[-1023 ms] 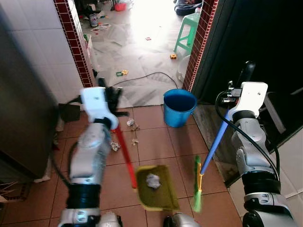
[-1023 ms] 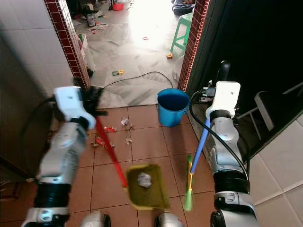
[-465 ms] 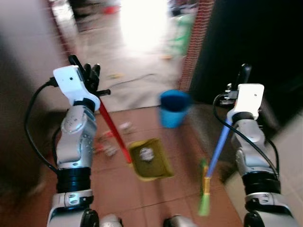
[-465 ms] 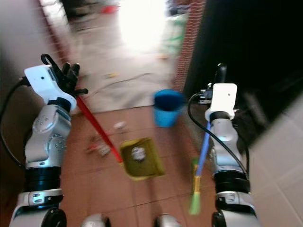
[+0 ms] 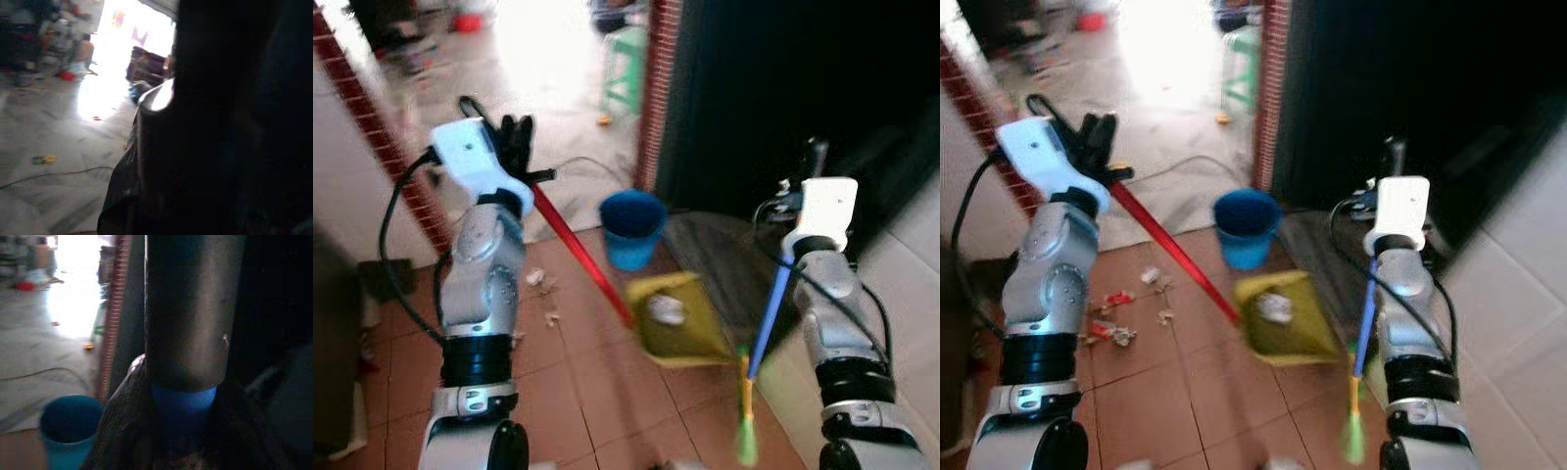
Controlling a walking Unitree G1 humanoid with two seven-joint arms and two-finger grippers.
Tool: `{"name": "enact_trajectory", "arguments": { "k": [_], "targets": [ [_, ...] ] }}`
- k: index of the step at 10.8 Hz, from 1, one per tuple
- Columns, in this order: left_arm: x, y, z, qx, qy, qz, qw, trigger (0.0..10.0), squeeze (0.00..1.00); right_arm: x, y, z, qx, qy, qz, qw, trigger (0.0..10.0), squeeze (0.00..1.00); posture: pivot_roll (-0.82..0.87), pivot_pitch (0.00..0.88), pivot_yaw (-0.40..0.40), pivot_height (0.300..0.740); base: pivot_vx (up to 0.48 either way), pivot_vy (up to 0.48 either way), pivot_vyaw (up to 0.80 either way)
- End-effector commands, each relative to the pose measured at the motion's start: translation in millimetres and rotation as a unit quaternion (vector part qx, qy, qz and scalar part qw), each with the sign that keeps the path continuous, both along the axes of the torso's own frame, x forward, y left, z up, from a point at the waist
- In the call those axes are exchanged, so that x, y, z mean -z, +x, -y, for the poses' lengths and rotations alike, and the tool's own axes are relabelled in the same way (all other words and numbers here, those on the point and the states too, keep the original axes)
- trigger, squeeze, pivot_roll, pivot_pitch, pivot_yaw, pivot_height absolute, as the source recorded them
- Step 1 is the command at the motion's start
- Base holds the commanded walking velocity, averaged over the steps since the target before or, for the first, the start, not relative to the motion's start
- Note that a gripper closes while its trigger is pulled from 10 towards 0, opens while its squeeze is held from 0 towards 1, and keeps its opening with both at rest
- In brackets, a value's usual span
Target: Sweep floor
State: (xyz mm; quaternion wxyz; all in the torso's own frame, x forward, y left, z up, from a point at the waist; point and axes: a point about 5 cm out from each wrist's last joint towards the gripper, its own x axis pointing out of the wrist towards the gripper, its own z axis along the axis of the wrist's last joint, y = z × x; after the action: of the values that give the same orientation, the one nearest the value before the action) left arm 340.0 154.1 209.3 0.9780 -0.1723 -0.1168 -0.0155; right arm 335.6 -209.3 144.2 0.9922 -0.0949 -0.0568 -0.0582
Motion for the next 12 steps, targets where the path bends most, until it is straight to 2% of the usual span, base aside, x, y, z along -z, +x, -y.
{"name": "enact_trajectory", "arguments": {
  "k": [1, 6, 7, 12],
  "targets": [
    [-23.3, 1.2, -4.3, -0.013, -0.006, 0.044, 0.999, 10.0, 0.0, -9.8, 3.2, -5.0, -0.012, -0.001, 0.021, 1.0, 10.0, 0.0, -0.03, 0.022, 0.005, 0.74, 0.465, 0.0, 0.0],
    [-42.8, 9.0, -10.5, -0.029, -0.047, 0.069, 0.996, 10.0, 0.0, -6.6, 1.9, -4.2, -0.014, -0.009, 0.015, 1.0, 10.0, 0.0, -0.03, 0.022, -0.001, 0.74, 0.458, 0.0, 0.0],
    [-52.6, 12.3, -12.4, -0.034, -0.051, 0.081, 0.995, 10.0, 0.0, -3.6, 0.5, -4.4, -0.014, -0.009, 0.011, 1.0, 10.0, 0.0, -0.03, 0.023, -0.001, 0.74, 0.458, 0.0, 0.0],
    [-56.9, 15.4, -12.0, -0.036, -0.055, 0.087, 0.994, 10.0, 0.0, 1.3, -2.2, -5.3, -0.015, -0.011, 0.005, 1.0, 10.0, 0.0, -0.03, 0.027, 0.008, 0.74, 0.477, 0.0, 0.0]
  ]
}}
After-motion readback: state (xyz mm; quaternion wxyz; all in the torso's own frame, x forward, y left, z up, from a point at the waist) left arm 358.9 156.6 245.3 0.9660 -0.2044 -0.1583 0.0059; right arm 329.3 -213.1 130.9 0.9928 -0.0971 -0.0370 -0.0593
